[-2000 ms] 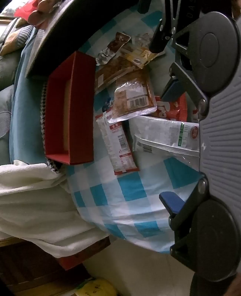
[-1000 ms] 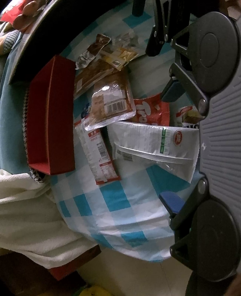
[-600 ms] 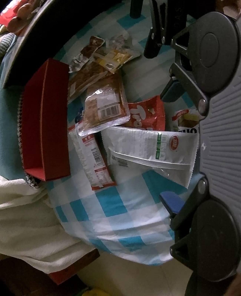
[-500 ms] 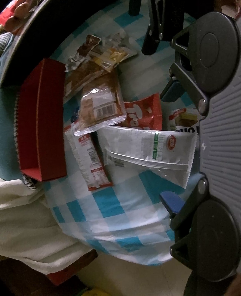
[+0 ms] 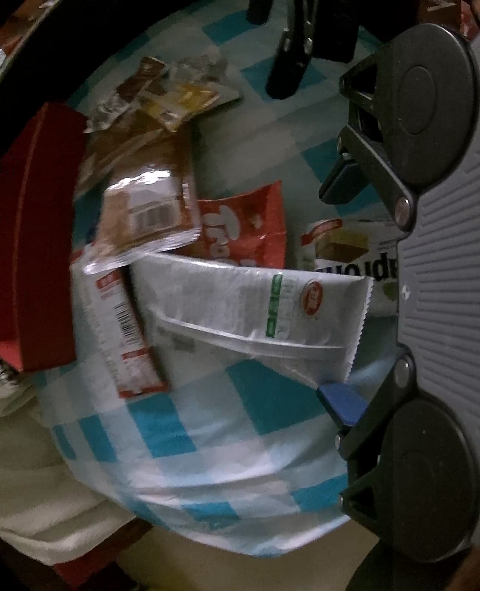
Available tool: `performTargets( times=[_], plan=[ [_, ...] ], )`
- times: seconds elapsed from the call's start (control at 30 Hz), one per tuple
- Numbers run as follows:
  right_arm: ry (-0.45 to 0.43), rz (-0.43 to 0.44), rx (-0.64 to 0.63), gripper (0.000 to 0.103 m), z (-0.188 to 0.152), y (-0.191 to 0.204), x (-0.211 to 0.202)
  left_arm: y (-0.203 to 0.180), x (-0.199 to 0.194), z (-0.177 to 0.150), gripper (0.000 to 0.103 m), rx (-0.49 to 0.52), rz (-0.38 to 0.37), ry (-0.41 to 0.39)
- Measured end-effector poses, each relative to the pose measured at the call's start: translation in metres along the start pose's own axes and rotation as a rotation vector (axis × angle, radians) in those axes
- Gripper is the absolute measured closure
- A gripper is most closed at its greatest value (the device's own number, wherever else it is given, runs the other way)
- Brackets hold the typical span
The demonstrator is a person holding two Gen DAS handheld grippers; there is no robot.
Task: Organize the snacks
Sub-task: 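Move both grippers toward the snack pile on the checked sheet, then grasp the white Kaprons wafer pack with the left gripper while the right gripper reaches the pile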
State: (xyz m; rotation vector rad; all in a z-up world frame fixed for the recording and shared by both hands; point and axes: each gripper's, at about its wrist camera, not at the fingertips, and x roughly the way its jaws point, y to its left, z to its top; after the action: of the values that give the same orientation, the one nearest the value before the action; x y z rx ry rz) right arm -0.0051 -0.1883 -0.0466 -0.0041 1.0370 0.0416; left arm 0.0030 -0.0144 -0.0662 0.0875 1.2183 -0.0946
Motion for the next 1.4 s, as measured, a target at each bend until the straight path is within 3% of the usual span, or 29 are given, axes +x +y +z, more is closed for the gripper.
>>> performTargets(
  times=[0.23, 0.53, 0.8, 1.03, 1.1, 1.2, 1.33, 1.4],
  plan=[
    [0.033, 0.019, -0.015, 0.0, -0.002, 0.002, 0.007, 0.005, 0.013, -0.006, 0.007, -0.033, 0.014, 0.07],
    [0.129, 0.005, -0.105, 0.0, -0.009, 0.015, 0.033, -0.001, 0.012, -0.015, 0.008, 0.002, 0.032, 0.06],
    [0.114, -0.004, -0.12, 0.0, -0.013, 0.017, 0.033, -0.002, 0.011, -0.03, 0.004, 0.006, 0.029, 0.021],
    [0.113, 0.0, -0.117, 0.0, -0.013, 0.016, 0.034, 0.001, 0.01, -0.026, 0.005, 0.014, 0.015, 0.047],
    [0.12, 0.004, -0.101, 0.0, -0.01, 0.014, 0.034, 0.003, 0.008, -0.028, 0.008, 0.021, 0.011, 0.057],
    [0.104, 0.033, -0.06, 0.0, -0.002, 0.012, 0.029, 0.007, 0.001, -0.03, 0.025, 0.022, 0.016, 0.04],
    [0.014, 0.051, -0.077, 0.0, 0.01, 0.022, 0.014, 0.023, -0.009, -0.031, 0.053, -0.034, 0.015, 0.025],
    [-0.017, 0.103, -0.091, 0.0, 0.018, 0.032, 0.006, 0.032, -0.011, -0.032, 0.053, -0.069, -0.012, 0.027]
  ],
)
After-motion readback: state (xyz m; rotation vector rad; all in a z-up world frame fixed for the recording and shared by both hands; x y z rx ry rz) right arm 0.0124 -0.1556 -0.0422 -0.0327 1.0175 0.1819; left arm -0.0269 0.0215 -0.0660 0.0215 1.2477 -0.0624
